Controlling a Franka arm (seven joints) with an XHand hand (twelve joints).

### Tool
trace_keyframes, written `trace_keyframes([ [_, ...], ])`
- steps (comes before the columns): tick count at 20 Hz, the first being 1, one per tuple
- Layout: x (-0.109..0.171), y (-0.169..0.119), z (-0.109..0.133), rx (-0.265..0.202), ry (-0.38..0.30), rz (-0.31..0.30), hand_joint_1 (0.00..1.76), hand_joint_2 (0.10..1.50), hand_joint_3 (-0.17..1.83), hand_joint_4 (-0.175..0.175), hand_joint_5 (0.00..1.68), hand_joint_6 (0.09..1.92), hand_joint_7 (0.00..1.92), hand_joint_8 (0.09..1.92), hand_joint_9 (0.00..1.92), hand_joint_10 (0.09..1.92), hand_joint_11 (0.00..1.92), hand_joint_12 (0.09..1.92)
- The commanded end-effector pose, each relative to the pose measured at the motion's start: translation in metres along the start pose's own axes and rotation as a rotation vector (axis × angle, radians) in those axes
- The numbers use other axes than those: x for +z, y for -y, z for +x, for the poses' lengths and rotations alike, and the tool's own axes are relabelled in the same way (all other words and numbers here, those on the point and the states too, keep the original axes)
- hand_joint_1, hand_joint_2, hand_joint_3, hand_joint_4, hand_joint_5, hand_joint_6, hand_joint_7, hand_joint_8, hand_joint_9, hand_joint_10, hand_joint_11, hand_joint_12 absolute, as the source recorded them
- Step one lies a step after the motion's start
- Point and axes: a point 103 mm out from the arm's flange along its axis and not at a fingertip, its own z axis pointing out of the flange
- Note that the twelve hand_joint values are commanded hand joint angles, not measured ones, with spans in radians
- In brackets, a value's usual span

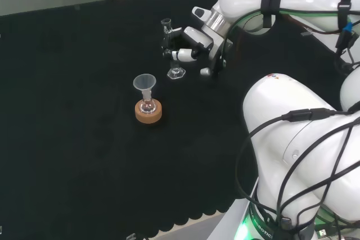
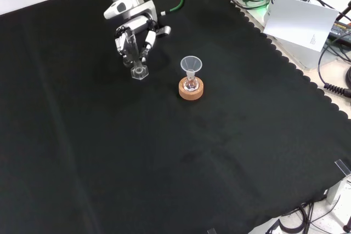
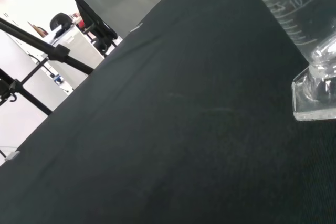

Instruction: Put the graduated cylinder back on the table.

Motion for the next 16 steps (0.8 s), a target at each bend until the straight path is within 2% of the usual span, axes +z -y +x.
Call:
trace_keyframes([
  [1,0.017,-0.010,-0.011,-0.018,-0.016,-0.024,1.12,1.15,0.00,-0.133,0.91,1.10,1.20,0.34,1.43,0.09,1.25,0.75],
  [6,0.022,-0.016,-0.014,-0.030,-0.024,-0.045,1.11,1.16,0.00,-0.126,0.90,1.12,1.18,0.34,1.41,0.09,1.23,0.76],
  [16,0.029,-0.019,-0.019,-0.027,-0.038,-0.040,1.10,1.18,0.00,-0.116,0.87,1.17,1.11,0.39,1.37,0.09,1.20,0.79],
])
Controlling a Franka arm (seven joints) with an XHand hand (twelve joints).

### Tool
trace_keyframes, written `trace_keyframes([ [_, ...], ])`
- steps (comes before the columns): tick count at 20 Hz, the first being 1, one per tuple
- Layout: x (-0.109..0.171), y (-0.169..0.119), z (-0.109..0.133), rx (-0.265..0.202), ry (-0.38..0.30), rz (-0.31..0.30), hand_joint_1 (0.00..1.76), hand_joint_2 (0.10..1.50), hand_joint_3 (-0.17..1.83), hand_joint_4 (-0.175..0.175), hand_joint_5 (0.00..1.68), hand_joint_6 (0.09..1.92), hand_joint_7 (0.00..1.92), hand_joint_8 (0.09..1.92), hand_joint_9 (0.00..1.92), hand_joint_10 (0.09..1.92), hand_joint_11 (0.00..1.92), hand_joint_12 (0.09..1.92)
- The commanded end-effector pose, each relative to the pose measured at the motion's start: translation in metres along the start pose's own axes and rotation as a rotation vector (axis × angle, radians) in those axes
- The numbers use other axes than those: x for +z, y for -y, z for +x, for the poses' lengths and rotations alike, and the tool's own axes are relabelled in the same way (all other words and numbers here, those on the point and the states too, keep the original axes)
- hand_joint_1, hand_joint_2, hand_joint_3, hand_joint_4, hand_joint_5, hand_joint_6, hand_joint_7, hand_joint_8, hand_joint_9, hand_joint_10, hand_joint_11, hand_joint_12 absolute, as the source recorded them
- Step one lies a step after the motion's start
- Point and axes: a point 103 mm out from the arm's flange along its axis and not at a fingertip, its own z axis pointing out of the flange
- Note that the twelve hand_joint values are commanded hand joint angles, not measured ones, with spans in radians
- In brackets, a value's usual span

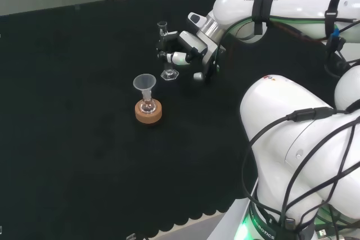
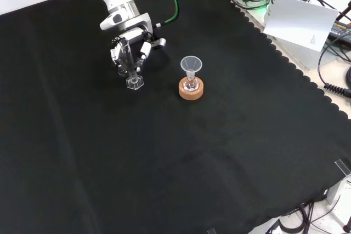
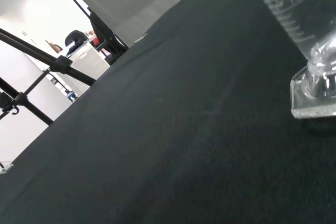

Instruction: Put the graduated cylinder back on the table.

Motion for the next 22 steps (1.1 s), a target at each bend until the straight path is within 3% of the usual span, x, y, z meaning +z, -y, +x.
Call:
trace_keyframes([
  [1,0.004,0.000,-0.001,0.003,-0.008,0.004,1.10,1.18,0.00,-0.116,0.86,1.18,1.10,0.39,1.37,0.09,1.19,0.79],
  [8,0.003,0.003,-0.001,-0.012,-0.022,0.021,1.08,1.20,0.00,-0.103,0.82,1.24,0.95,0.56,1.32,0.09,1.08,0.88],
  [10,0.001,0.004,0.000,-0.019,-0.032,0.029,1.06,1.17,-0.02,-0.077,0.79,0.93,0.90,0.57,1.29,0.09,1.01,0.92],
  [12,0.000,0.004,0.001,-0.019,-0.036,0.036,1.02,1.12,-0.07,-0.054,0.79,0.73,0.82,0.56,1.24,0.09,0.90,1.00],
  [15,-0.001,0.004,0.002,-0.013,-0.033,0.054,0.96,1.07,-0.16,-0.038,0.75,0.63,0.74,0.56,1.15,0.09,0.75,1.11],
  [22,-0.006,0.004,0.002,0.007,-0.038,0.073,0.87,0.98,-0.17,-0.037,0.53,0.55,0.65,0.56,1.04,0.09,0.57,1.23],
])
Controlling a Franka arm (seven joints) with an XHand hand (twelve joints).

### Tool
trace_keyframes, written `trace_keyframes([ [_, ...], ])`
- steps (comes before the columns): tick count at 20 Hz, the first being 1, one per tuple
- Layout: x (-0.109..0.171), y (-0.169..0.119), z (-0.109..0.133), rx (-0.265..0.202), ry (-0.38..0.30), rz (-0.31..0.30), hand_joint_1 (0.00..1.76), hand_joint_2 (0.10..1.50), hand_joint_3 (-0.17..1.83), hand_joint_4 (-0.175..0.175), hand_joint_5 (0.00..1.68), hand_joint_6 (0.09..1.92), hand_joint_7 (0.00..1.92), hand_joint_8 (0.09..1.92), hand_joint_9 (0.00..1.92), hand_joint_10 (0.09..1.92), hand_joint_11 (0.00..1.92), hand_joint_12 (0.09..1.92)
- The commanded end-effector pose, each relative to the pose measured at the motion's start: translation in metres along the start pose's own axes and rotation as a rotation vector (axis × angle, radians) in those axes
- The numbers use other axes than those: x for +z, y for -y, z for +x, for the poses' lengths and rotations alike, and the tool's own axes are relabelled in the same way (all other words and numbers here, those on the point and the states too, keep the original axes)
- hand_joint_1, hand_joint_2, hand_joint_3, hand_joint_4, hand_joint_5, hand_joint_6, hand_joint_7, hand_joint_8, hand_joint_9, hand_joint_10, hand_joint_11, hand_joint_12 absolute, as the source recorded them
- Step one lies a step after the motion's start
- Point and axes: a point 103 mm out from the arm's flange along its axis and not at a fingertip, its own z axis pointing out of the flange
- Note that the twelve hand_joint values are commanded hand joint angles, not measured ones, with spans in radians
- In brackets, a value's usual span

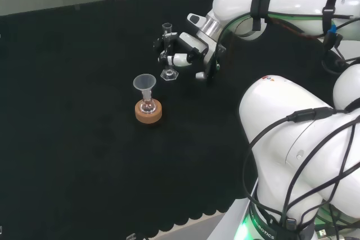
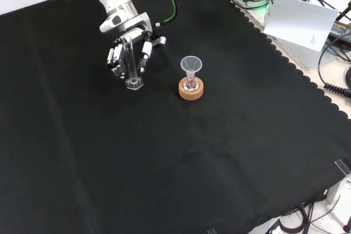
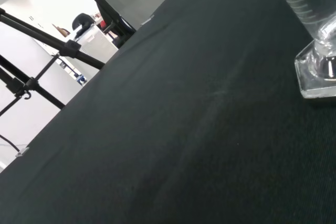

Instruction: Put the graduated cylinder back on the table.

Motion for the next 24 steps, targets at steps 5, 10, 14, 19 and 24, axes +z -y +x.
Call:
trace_keyframes([
  [5,-0.015,0.001,0.005,0.013,-0.006,0.013,0.77,0.92,-0.17,-0.048,0.41,0.37,0.42,0.63,0.87,0.09,0.40,1.32],
  [10,-0.035,0.007,0.015,0.029,0.027,0.021,0.72,0.90,-0.17,-0.046,0.34,0.18,0.16,0.65,0.64,0.09,0.19,1.42],
  [14,-0.059,0.017,0.028,0.050,0.072,0.010,0.69,0.89,-0.17,-0.038,0.29,0.09,0.02,0.64,0.51,0.09,0.07,1.47],
  [19,-0.096,0.044,0.059,0.075,0.152,-0.046,0.68,0.88,-0.17,-0.033,0.24,0.09,0.00,0.56,0.45,0.09,0.02,1.50],
  [24,-0.134,0.078,0.100,0.099,0.239,-0.100,0.68,0.88,-0.17,-0.032,0.24,0.09,0.00,0.57,0.45,0.09,0.01,1.50],
])
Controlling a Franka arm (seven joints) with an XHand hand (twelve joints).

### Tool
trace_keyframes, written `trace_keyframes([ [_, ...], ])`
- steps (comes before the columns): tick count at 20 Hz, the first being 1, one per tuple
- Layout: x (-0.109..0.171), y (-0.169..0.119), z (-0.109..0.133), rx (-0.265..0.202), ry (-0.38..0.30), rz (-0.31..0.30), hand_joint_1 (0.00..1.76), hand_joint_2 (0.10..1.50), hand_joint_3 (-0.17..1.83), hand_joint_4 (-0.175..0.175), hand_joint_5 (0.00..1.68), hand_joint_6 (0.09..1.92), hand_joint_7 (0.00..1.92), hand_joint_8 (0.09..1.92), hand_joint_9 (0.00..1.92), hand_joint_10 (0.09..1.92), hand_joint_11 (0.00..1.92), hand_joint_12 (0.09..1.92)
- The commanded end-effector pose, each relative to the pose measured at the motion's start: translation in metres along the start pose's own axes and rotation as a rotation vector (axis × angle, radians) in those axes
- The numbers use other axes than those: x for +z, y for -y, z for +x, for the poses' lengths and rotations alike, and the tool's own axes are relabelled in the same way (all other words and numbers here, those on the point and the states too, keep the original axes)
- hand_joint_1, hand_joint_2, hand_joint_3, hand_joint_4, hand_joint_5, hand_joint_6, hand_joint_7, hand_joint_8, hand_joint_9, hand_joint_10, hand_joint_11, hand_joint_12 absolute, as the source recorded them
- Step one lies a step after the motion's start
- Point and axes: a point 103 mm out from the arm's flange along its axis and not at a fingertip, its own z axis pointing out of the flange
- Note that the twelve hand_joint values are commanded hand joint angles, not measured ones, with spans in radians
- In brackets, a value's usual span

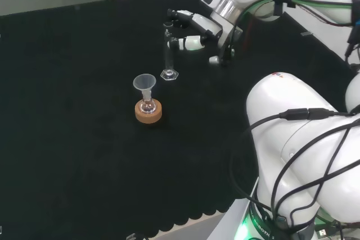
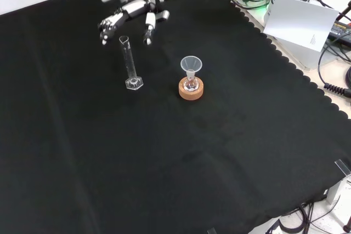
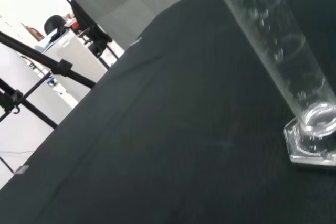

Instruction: Put the graduated cylinder back on the table.

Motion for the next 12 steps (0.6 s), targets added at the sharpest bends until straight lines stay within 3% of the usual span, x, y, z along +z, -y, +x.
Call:
trace_keyframes([
  [1,-0.070,0.055,0.058,0.048,0.166,-0.082,0.68,0.88,-0.17,-0.032,0.24,0.09,0.00,0.57,0.45,0.09,0.01,1.51],
  [12,-0.100,0.109,0.141,0.117,0.341,-0.062,0.67,0.89,-0.17,-0.032,0.24,0.09,0.00,0.58,0.46,0.09,0.00,1.51],
])
